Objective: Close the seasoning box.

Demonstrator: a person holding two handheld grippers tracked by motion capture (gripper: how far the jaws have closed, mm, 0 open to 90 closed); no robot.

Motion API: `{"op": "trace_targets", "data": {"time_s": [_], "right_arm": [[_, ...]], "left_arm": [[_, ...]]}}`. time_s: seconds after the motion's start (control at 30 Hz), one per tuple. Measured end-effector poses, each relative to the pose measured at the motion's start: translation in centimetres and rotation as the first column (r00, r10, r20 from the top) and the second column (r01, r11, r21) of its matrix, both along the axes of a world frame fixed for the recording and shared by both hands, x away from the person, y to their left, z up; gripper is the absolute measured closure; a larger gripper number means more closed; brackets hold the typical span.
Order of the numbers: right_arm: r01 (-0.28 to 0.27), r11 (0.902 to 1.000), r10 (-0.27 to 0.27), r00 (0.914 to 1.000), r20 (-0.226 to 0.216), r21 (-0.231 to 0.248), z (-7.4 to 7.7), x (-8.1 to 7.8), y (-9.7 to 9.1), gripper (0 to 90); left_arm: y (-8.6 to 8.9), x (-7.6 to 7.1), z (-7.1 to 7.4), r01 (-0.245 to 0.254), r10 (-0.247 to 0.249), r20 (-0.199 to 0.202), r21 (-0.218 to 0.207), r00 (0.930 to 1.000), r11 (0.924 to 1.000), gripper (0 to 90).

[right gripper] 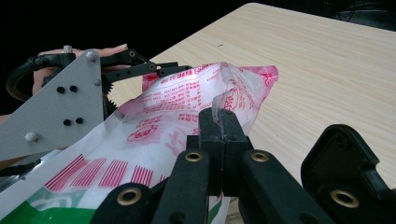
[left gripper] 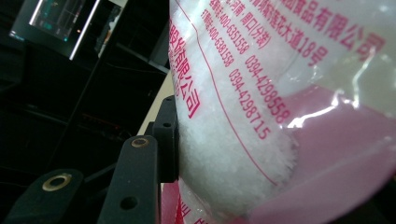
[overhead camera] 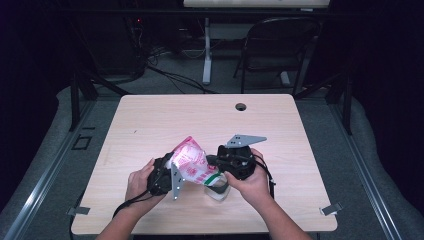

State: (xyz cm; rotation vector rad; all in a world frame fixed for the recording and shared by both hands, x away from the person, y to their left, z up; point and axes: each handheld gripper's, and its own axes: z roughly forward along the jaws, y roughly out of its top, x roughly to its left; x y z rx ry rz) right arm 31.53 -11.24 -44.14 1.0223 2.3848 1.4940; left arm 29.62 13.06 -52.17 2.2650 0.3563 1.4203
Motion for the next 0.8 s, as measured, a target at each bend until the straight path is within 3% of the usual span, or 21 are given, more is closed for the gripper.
{"op": "trace_targets", "data": {"time_s": [0.2,0.3,0.47,0.5,0.6,0.8], "right_arm": [[0.002,1.0000,-0.002,1.0000,0.005,-0.001,-0.3,-0.3,-0.3,90.0],[0.002,0.9999,-0.002,1.0000,-0.001,0.017,-0.2,-0.1,-0.5,90.0],[0.002,0.9993,-0.002,1.0000,0.002,0.037,-0.2,0.0,-0.7,90.0],[0.001,0.9993,-0.001,1.0000,0.002,0.038,-0.2,0.0,-0.7,90.0],[-0.003,0.9993,0.003,1.0000,0.000,0.038,-0.2,-0.1,-0.7,90.0],[-0.004,0.9990,0.004,1.0000,-0.004,0.044,-0.4,0.0,-0.7,90.0]], "left_arm": [[-0.3,0.1,-0.1,0.011,-0.012,0.029,0.014,0.9995,0.9998,61.6],[-0.3,0.3,0.3,0.023,-0.023,0.016,0.018,0.9996,0.9996,61.6],[-0.1,0.3,1.2,0.040,-0.040,0.009,0.074,0.9991,0.9964,61.7],[-0.1,0.3,1.2,0.046,-0.047,0.010,0.065,0.9988,0.9968,61.8],[0.1,0.2,1.8,0.046,-0.048,0.011,0.141,0.9988,0.9890,61.8],[0.1,0.3,2.4,0.052,-0.060,0.036,0.206,0.9975,0.9773,62.0]]}}
